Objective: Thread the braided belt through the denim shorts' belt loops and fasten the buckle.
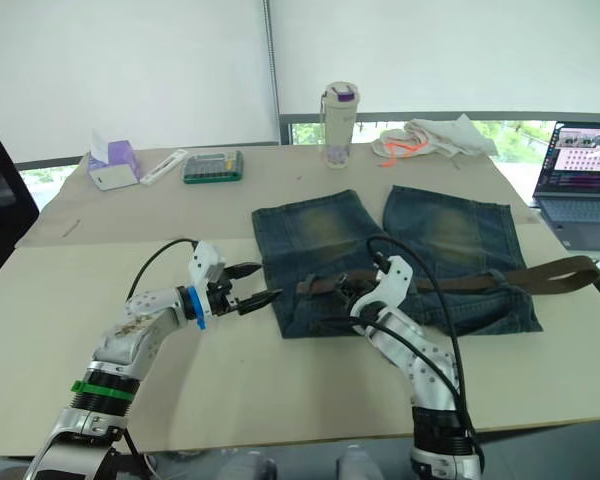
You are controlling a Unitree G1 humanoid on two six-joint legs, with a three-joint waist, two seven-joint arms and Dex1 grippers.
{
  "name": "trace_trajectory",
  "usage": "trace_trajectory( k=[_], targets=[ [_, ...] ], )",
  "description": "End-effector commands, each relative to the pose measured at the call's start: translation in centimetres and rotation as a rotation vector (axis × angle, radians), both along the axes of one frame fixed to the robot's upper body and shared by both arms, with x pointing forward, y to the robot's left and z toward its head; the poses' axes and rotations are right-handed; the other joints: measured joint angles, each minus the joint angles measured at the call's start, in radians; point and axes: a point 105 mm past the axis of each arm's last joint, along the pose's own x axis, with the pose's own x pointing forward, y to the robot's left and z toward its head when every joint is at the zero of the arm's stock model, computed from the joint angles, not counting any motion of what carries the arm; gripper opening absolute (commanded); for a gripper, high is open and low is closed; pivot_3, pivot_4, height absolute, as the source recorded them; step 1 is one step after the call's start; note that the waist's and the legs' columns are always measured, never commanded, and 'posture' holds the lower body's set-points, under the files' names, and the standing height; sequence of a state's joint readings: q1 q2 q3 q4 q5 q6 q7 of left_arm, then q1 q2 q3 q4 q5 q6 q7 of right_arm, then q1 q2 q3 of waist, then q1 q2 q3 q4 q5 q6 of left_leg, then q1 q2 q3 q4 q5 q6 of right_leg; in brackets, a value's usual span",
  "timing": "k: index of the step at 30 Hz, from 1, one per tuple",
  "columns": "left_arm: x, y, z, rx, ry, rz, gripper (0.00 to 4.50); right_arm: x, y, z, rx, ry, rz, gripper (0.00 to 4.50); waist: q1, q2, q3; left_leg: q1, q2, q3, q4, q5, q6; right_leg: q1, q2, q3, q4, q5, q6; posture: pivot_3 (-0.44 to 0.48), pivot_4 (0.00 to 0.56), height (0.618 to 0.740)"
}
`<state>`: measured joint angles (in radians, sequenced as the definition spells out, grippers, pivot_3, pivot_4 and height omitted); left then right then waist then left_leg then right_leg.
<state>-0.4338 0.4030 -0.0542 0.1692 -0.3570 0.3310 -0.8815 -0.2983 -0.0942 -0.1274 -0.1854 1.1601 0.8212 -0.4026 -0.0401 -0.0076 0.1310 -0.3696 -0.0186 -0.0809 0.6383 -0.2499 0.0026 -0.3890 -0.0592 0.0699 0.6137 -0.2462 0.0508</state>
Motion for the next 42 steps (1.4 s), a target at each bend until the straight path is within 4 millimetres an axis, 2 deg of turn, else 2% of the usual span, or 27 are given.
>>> trace_trajectory(
  k=[1,8,12,16,21,25,29,35,42],
  targets=[
    [0.4,0.2,0.9,-0.036,-0.019,0.022,4.49,-0.2,1.7,1.4,0.019,-0.057,0.086,0.00,-0.003,0.000,0.000,0.000,0.000,0.000,0.000,0.000,0.000,0.000,0.000,0.000,0.000,0.000,0.000,0.000,0.150,0.740],
    [-0.2,-0.2,-0.7,-0.085,0.086,0.011,4.49,0.7,4.5,3.5,0.093,-0.173,0.183,0.00,-0.009,0.000,0.000,0.001,0.000,0.001,-0.002,0.000,0.000,-0.001,0.001,0.000,0.001,0.000,0.000,0.000,0.150,0.740],
    [-0.2,-0.4,-0.8,-0.164,0.144,0.031,4.49,1.2,5.0,2.8,0.086,-0.187,0.218,0.00,-0.006,0.000,0.000,0.001,0.000,0.000,-0.003,0.000,0.000,-0.001,0.001,0.000,0.001,0.000,0.000,0.000,0.150,0.740],
    [0.1,-0.2,-0.9,-0.249,0.194,0.084,4.49,1.5,5.7,3.6,0.222,-0.190,0.223,0.00,-0.007,0.000,0.000,0.002,0.000,0.000,-0.002,0.000,0.000,-0.001,0.000,0.000,0.001,0.000,0.000,0.000,0.150,0.740],
    [0.1,-0.4,-0.8,-0.367,0.259,0.120,4.49,2.0,5.2,4.3,0.392,-0.183,0.167,0.00,-0.007,0.000,0.000,0.002,0.001,0.000,-0.003,0.000,0.000,-0.002,0.000,0.000,0.003,0.000,-0.001,0.000,0.150,0.740],
    [0.0,-1.1,-0.8,-0.476,0.344,0.124,4.49,1.6,5.0,5.9,0.551,-0.225,0.182,0.00,-0.005,0.000,0.000,0.002,0.000,0.000,-0.003,0.000,0.000,-0.002,-0.001,0.000,0.003,0.000,-0.001,0.000,0.150,0.740],
    [0.0,-1.9,0.3,-0.628,0.398,0.121,4.49,1.1,4.8,7.2,0.643,-0.264,0.210,0.00,-0.005,0.000,0.000,0.002,0.000,0.000,-0.003,0.000,0.000,-0.001,-0.001,0.000,0.002,0.000,-0.001,0.000,0.150,0.740],
    [-0.1,-3.1,2.0,-0.807,0.465,0.085,4.49,0.8,5.0,7.0,0.631,-0.256,0.229,0.00,-0.007,0.000,0.000,0.002,0.000,0.000,-0.003,0.000,0.000,-0.002,0.000,0.000,0.002,0.000,-0.001,0.000,0.150,0.740],
    [0.5,-2.6,4.3,-0.995,0.481,0.090,4.49,0.8,4.8,6.6,0.615,-0.250,0.211,0.00,-0.007,0.000,0.000,0.001,0.000,0.001,-0.003,0.000,0.000,-0.002,0.000,0.000,0.002,0.000,0.000,0.000,0.150,0.740]
  ],
)
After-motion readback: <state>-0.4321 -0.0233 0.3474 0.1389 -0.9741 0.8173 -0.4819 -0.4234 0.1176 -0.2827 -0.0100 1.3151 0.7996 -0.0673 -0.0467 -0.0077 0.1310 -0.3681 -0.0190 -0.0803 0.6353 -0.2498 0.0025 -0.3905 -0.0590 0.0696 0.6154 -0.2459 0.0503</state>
